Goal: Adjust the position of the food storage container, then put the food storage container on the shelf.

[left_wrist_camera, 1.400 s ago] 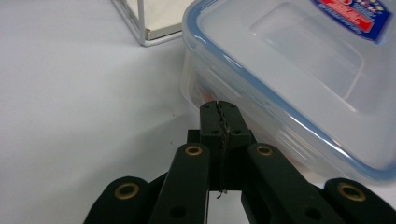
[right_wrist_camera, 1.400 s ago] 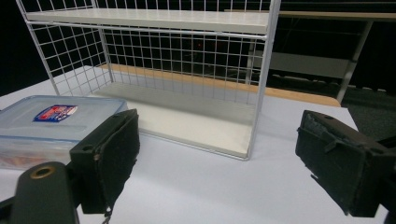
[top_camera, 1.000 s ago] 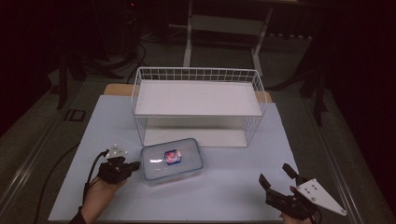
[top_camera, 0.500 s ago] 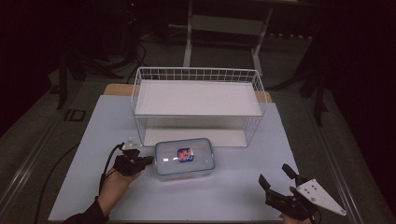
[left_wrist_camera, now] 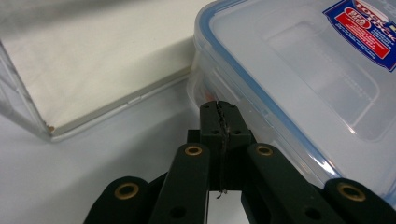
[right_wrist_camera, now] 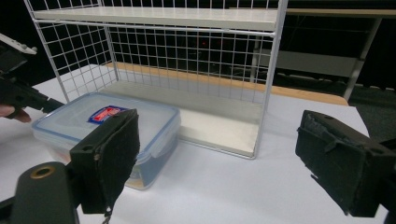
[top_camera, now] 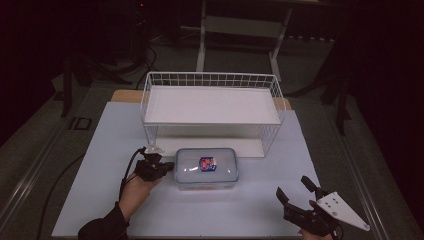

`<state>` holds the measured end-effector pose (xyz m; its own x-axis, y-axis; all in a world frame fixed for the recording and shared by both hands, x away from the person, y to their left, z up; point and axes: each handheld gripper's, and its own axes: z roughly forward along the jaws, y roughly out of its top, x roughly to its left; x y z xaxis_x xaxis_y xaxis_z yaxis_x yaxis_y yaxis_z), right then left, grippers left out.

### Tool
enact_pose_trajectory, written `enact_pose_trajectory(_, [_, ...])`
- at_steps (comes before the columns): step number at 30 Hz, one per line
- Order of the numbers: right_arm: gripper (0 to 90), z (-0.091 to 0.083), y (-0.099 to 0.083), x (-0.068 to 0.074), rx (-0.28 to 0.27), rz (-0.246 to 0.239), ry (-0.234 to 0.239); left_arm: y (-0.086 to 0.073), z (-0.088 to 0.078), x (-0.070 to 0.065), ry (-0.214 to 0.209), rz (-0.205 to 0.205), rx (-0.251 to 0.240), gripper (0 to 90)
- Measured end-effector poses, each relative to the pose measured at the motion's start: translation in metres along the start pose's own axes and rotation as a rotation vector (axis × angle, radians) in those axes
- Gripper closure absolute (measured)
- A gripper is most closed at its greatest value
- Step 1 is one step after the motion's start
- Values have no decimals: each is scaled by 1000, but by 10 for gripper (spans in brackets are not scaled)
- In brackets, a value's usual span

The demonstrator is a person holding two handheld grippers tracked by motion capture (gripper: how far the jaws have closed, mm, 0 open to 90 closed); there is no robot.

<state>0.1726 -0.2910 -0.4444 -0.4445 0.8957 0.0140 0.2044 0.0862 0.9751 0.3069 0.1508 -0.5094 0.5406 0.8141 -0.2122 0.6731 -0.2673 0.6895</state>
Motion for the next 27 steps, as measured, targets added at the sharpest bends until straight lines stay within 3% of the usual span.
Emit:
enact_pose_trajectory(8, [134, 1, -1, 0, 7, -1, 3, 1, 2, 0, -6, -4, -7, 889])
enact_pose_trajectory(13, [134, 1, 0, 1, 13, 0, 7, -2, -12, 1, -1, -17, -30, 873])
enact_pose_trajectory(18, [128, 4, -1, 3, 27, 0, 21, -4, -36, 2, -46, -55, -94, 610])
enact_pose_trajectory(19, [120, 6, -1, 4, 38, -8, 30, -4, -45, 1, -92, -74, -121, 589])
enact_pose_trajectory(20, [117, 7, -1, 4, 39, -14, 33, -4, -45, 1, -92, -74, -121, 536])
enact_pose_trajectory(21, [116, 8, 0, 5, 43, -14, 34, -2, -53, -2, -148, -80, -145, 462])
enact_pose_trajectory(23, [112, 11, 1, 6, 52, -18, 49, 0, -56, -6, -193, -86, -149, 350])
enact_pose_trajectory(25, [110, 14, 2, 7, 60, -24, 59, 2, -60, -10, -233, -62, -159, 216])
enact_pose_trajectory(27, [110, 16, 3, 7, 61, -24, 65, 5, -61, -13, -251, -46, -160, 179])
